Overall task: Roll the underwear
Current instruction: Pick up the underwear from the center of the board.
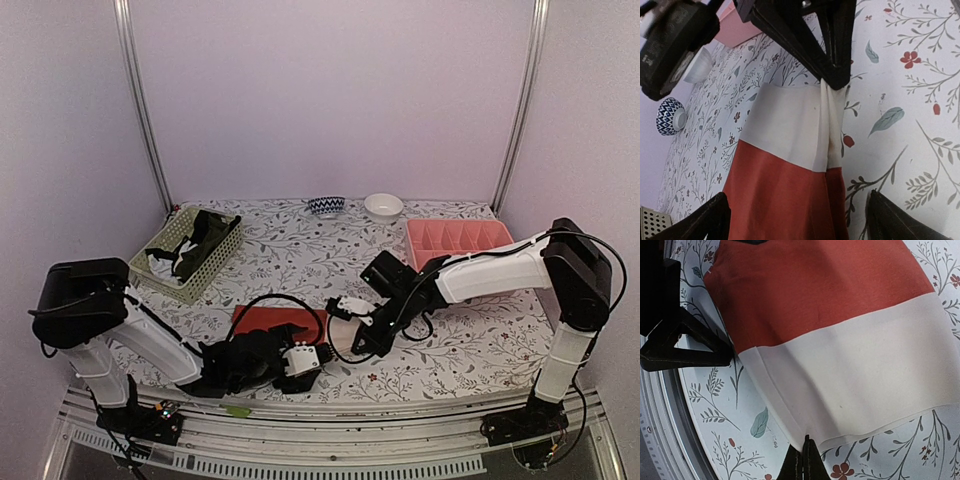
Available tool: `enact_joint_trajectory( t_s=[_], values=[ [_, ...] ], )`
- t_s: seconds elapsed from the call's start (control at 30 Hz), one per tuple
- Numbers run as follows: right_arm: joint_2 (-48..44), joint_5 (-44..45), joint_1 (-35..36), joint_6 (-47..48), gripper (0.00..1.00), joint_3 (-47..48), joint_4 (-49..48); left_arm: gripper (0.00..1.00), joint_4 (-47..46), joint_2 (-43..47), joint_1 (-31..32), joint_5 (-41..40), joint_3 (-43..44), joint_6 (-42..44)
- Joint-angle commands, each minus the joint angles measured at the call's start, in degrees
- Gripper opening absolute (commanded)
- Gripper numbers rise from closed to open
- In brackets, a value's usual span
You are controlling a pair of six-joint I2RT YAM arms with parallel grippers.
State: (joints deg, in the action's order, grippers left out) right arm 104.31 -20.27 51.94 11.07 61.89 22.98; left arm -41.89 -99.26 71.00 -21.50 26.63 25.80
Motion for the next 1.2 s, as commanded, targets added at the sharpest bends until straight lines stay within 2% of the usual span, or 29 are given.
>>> enact_joint_trajectory(
  t_s=[0.0, 0.17, 0.33, 0.5, 0.7, 0.9, 1.17],
  values=[
    [-2.1, -0.9, -0.4, -0.8, 0.00, -1.2, -0.9, 0.96, -2.0, -3.7, 1.7, -5.6, 1.8, 3.3],
    [-2.0, -1.0, -0.4, -1.2, 0.00, -1.2, -1.5, 0.96, 0.4, -7.9, 2.1, -8.3, 3.7, 5.1],
    [-2.5, -0.9, -0.4, -1.1, 0.00, -1.6, -1.5, 0.96, 4.2, -7.5, 2.1, -8.7, 3.9, 5.6],
    [-3.4, -0.6, -0.4, -0.8, 0.00, -2.6, -1.0, 0.85, 7.6, -8.2, 2.2, -9.4, 6.4, 6.5],
    [-3.6, -0.5, -0.4, -0.3, 0.00, -2.9, -0.9, 0.83, 11.6, -8.2, 1.7, -11.3, 8.1, 9.8],
    [-3.7, -0.5, -0.4, 0.0, 0.00, -3.0, -1.0, 0.78, 19.2, -4.9, 1.4, -12.0, 6.9, 7.8],
    [-4.2, -0.4, -0.4, -0.3, 0.00, -3.9, -1.4, 0.71, 22.5, 0.0, 1.9, -12.6, 2.0, 6.3]
  ],
)
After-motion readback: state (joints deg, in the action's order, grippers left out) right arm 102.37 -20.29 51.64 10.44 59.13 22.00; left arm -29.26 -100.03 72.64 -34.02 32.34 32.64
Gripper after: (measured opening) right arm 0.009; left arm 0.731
